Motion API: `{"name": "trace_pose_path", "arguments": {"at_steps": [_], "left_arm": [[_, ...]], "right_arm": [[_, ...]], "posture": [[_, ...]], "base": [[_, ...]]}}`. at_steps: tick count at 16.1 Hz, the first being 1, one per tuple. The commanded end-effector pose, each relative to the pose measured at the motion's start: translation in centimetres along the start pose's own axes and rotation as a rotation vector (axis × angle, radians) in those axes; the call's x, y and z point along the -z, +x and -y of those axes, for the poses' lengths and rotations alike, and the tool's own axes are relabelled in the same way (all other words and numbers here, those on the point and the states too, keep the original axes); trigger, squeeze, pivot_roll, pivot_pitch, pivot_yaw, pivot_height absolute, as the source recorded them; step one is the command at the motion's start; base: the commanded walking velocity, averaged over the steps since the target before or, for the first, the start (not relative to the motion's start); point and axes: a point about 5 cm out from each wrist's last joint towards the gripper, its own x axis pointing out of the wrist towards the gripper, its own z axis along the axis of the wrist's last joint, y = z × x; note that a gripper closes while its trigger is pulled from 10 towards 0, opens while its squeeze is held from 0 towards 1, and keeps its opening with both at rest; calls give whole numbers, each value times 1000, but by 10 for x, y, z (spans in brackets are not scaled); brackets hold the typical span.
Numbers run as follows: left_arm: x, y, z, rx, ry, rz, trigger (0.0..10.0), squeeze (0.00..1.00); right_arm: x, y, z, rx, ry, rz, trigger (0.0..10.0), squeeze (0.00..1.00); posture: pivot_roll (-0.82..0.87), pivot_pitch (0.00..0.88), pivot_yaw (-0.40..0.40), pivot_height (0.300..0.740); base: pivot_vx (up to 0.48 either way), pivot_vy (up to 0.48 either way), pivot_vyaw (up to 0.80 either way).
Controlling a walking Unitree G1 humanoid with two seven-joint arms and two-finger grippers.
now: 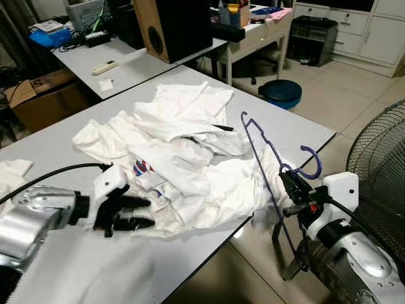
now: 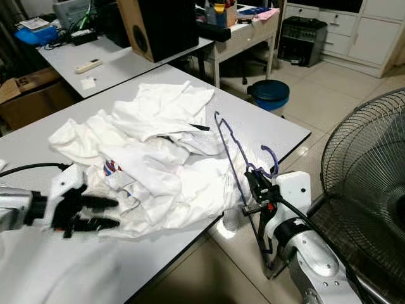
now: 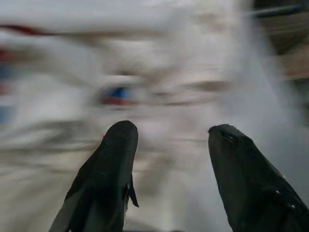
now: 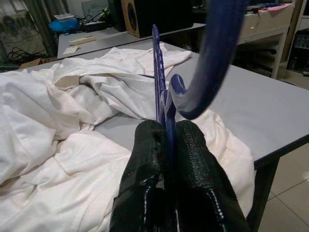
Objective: Hang hanger
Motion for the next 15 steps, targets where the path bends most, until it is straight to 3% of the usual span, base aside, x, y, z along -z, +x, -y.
{"name": "trace_pose_path", "arguments": {"at_steps": [1,4,6,7,8,15], "left_arm": [[4,0,-6,-99,34,-37,10000,0],[11,-1,-4,-147,35,-73,10000,0],[13,3,-2,-153,-9,-34,10000,0],[15,5,-1,-148,-19,-31,4157,0],[20,7,-1,-160,-17,-43,0,0],[22,16,3,-141,-69,-3,0,0]], "right_arm": [[-1,3,-5,-23,6,5,10000,0],[-1,4,-7,-35,9,5,10000,0],[-1,5,-8,-38,10,5,10000,0],[-1,6,-9,-40,11,6,10000,0],[-1,6,-9,-41,10,8,10000,0],[-2,8,-8,-42,5,15,10000,0]], "posture": [[-46,0,138,740],[-39,0,135,740],[-40,0,136,740],[-41,0,138,740],[-42,0,138,740],[-42,0,138,740]], "base": [[0,0,0],[0,0,0],[0,0,0],[0,0,0],[0,0,0],[0,0,0]]}}
